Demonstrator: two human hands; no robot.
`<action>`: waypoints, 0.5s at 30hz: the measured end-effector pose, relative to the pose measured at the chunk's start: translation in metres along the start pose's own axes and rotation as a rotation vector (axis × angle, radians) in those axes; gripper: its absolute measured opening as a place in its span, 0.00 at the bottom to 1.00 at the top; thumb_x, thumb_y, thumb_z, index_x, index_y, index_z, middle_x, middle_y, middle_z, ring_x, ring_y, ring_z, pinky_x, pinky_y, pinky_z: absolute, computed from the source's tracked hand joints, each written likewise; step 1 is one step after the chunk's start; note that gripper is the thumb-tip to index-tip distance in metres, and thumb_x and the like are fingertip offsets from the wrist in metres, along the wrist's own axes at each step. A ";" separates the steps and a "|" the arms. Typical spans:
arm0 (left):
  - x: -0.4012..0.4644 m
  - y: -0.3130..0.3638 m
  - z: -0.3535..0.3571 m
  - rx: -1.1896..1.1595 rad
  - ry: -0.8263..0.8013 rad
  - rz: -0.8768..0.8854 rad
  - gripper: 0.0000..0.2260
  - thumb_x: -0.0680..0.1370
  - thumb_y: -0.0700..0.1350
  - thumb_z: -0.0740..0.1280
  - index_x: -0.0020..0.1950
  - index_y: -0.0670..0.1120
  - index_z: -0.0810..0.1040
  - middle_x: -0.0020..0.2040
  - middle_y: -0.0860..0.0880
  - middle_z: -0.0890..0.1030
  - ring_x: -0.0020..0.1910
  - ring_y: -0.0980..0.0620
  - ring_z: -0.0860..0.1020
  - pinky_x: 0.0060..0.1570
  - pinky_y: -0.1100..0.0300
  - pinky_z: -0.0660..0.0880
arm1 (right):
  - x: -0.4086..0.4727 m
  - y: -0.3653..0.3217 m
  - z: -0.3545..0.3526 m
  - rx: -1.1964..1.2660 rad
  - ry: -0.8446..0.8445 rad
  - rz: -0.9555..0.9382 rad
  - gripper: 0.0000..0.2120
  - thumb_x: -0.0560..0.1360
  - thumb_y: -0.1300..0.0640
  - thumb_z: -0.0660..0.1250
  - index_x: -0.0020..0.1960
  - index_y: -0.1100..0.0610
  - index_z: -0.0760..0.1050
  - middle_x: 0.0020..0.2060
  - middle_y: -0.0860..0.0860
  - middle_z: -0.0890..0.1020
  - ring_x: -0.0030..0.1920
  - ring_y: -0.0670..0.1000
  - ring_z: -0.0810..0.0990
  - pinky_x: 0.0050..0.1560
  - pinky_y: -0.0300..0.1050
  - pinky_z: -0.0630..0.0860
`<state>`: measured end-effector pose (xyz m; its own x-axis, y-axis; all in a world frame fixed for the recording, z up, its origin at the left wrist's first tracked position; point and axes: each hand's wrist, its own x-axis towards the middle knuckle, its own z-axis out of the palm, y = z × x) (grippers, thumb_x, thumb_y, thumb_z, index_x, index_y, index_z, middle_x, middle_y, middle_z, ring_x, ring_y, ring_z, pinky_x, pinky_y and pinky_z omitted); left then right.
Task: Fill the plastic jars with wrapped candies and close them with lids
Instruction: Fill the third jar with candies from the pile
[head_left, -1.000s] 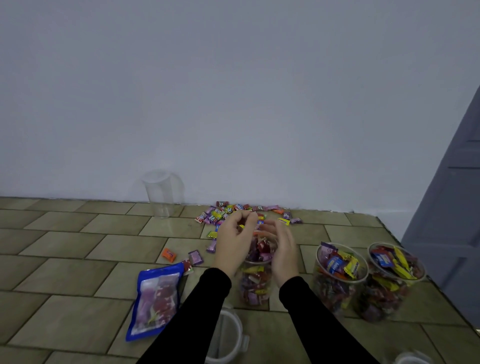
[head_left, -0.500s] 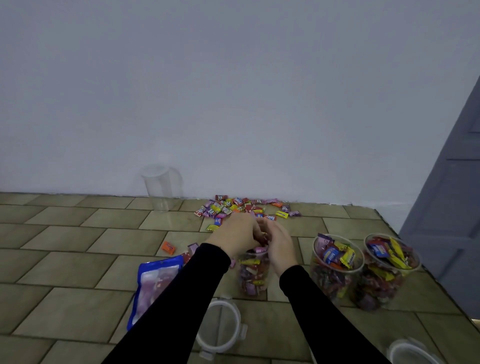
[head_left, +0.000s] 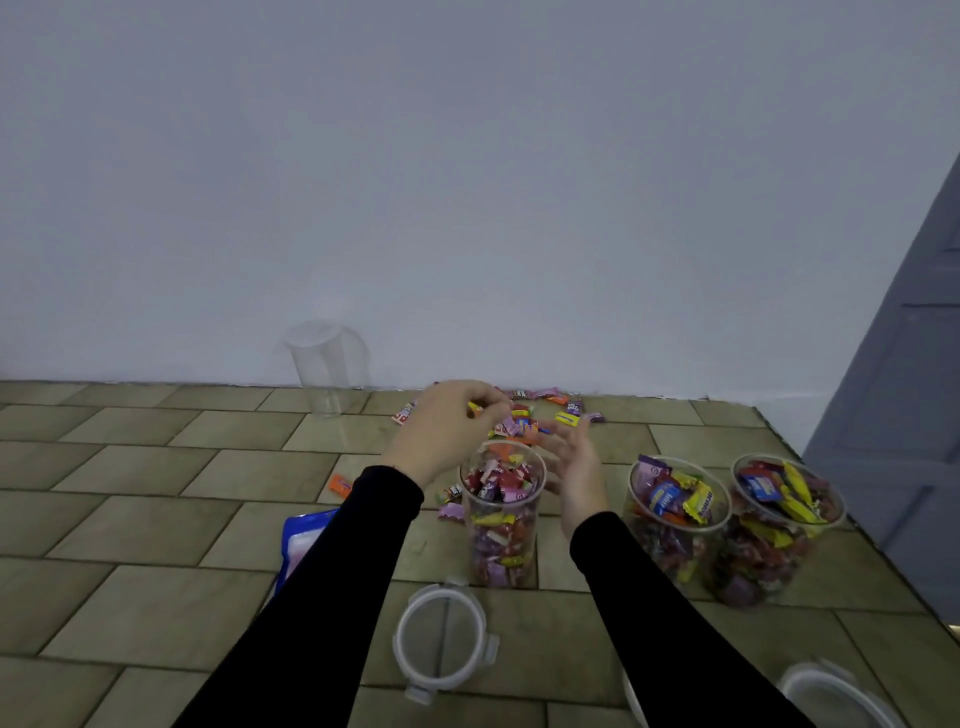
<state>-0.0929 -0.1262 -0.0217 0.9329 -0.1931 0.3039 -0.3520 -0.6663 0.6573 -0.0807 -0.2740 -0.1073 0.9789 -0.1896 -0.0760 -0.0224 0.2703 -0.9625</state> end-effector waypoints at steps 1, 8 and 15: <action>0.003 -0.006 0.000 -0.017 0.050 -0.011 0.06 0.79 0.47 0.66 0.47 0.49 0.83 0.33 0.64 0.75 0.29 0.68 0.71 0.33 0.73 0.64 | 0.004 0.000 0.000 -0.026 0.037 0.008 0.18 0.82 0.47 0.51 0.50 0.55 0.76 0.46 0.53 0.82 0.43 0.52 0.79 0.40 0.44 0.70; 0.011 -0.085 0.035 0.383 -0.101 -0.182 0.15 0.78 0.47 0.65 0.65 0.52 0.73 0.65 0.46 0.71 0.65 0.46 0.68 0.64 0.54 0.65 | 0.031 0.021 0.009 -0.272 0.000 0.036 0.06 0.75 0.59 0.62 0.41 0.52 0.74 0.50 0.59 0.79 0.48 0.58 0.78 0.54 0.54 0.76; 0.001 -0.121 0.075 0.672 -0.444 -0.269 0.35 0.76 0.61 0.63 0.78 0.60 0.47 0.79 0.48 0.41 0.77 0.40 0.47 0.71 0.37 0.52 | 0.066 0.045 0.000 -1.009 -0.127 -0.115 0.14 0.79 0.57 0.62 0.63 0.57 0.75 0.55 0.52 0.74 0.60 0.53 0.70 0.58 0.38 0.72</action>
<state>-0.0441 -0.0997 -0.1526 0.9711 -0.1380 -0.1947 -0.1253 -0.9892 0.0762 -0.0172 -0.2744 -0.1554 0.9989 -0.0470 0.0024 -0.0300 -0.6753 -0.7369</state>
